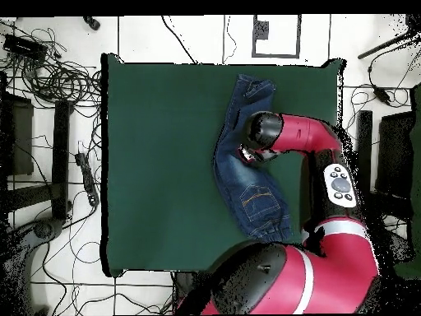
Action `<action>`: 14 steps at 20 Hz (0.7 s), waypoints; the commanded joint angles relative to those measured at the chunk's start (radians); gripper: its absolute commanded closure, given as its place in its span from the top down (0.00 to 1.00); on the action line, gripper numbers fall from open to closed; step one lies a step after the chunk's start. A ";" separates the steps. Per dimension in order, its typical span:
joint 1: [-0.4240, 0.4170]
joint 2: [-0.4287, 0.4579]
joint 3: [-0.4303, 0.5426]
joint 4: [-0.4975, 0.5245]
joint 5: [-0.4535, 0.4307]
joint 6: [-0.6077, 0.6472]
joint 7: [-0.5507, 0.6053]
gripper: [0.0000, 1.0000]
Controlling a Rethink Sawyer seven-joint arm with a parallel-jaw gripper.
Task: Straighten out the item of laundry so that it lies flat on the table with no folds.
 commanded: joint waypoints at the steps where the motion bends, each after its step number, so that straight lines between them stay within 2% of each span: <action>1: -0.035 0.089 0.115 -0.032 -0.171 -0.173 -0.340 0.00; 6: -0.052 0.064 0.141 -0.047 -0.186 -0.120 -0.367 0.00; 14: -0.059 0.005 0.170 -0.028 -0.195 -0.064 -0.345 0.00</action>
